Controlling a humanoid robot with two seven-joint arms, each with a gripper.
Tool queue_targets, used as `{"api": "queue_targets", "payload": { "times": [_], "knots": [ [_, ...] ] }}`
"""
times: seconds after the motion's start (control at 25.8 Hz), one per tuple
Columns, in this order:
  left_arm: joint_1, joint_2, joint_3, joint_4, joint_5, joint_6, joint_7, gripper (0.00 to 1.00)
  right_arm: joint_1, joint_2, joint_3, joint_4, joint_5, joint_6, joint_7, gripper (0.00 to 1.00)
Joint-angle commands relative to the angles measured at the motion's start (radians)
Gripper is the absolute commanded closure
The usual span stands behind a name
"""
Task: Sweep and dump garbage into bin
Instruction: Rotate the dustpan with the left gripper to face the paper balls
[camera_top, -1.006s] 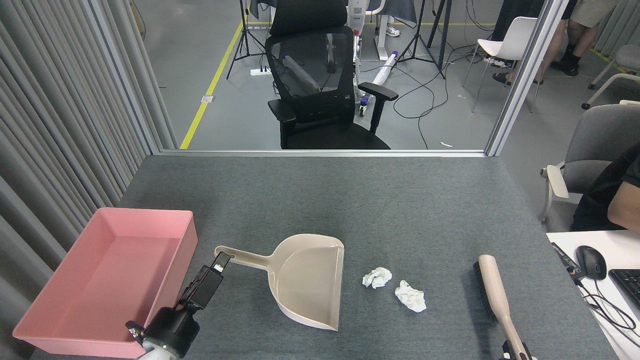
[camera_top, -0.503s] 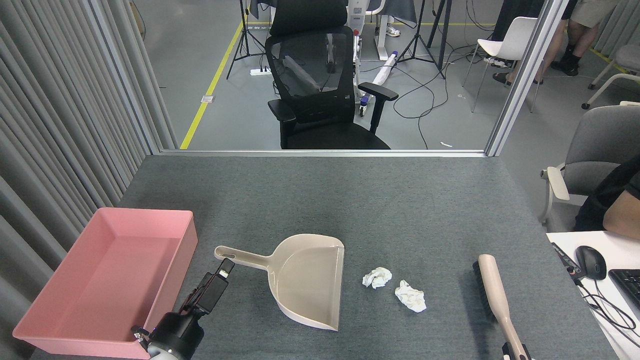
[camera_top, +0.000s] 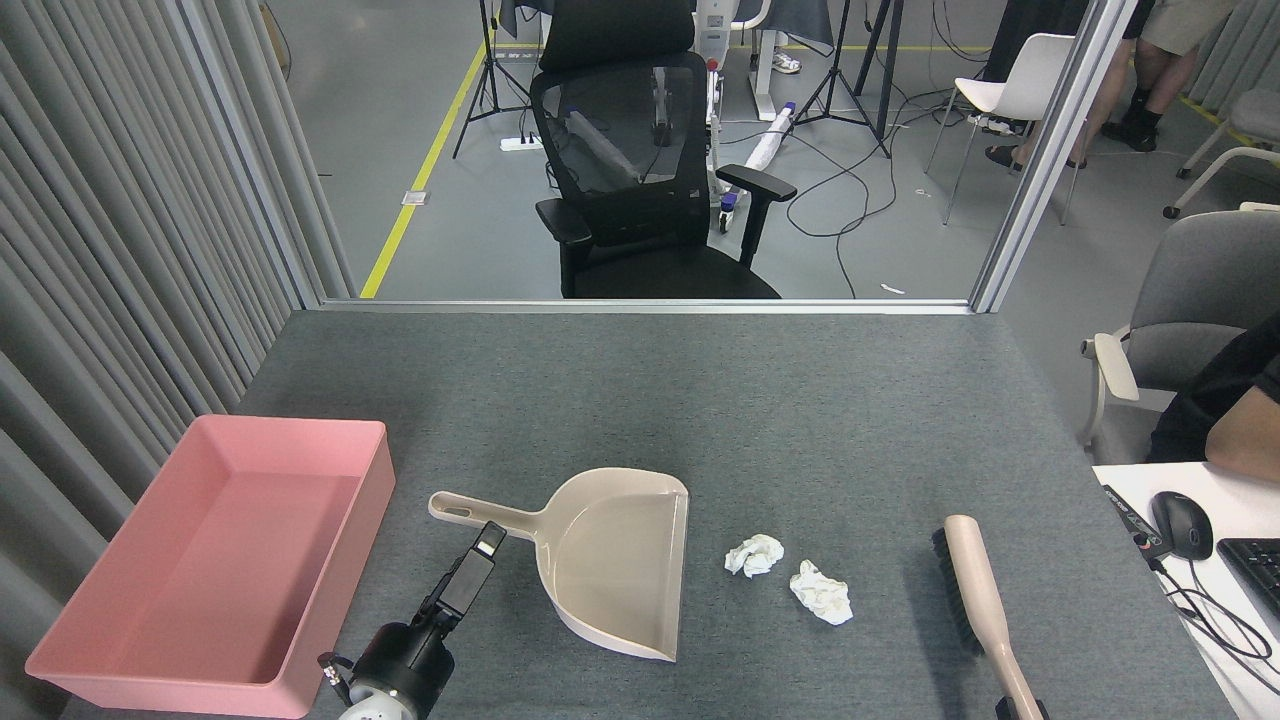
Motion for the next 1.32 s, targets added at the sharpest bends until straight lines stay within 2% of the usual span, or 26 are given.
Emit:
{"api": "queue_targets", "payload": {
  "times": [0.0, 0.15, 0.46, 0.7, 1.12, 1.28],
  "knots": [
    [-0.032, -0.003, 0.002, 0.063, 0.0, 0.025, 0.022, 0.01, 0.006, 0.001, -0.001, 0.0, 0.0, -0.002, -0.002, 0.92],
    [-0.073, -0.005, 0.005, 0.112, 0.0, 0.042, 0.099, 0.01, 0.006, 0.004, -0.001, -0.002, -0.002, -0.002, -0.003, 0.92],
    [-0.13, -0.003, 0.007, 0.208, 0.001, 0.056, 0.108, 0.01, 0.004, 0.031, 0.0, -0.002, 0.0, -0.002, -0.003, 0.92],
    [-0.179, -0.003, 0.008, 0.276, 0.009, 0.056, 0.158, 0.01, 0.006, 0.033, 0.0, -0.007, -0.002, -0.005, -0.019, 0.93],
    [-0.24, -0.008, 0.015, 0.42, 0.013, 0.051, 0.168, 0.01, 0.011, 0.036, 0.002, -0.008, -0.002, -0.011, -0.02, 0.92],
    [-0.265, -0.008, 0.015, 0.432, 0.037, 0.051, 0.208, 0.01, 0.009, 0.038, 0.002, -0.01, -0.002, -0.011, -0.029, 0.92]
  ]
}}
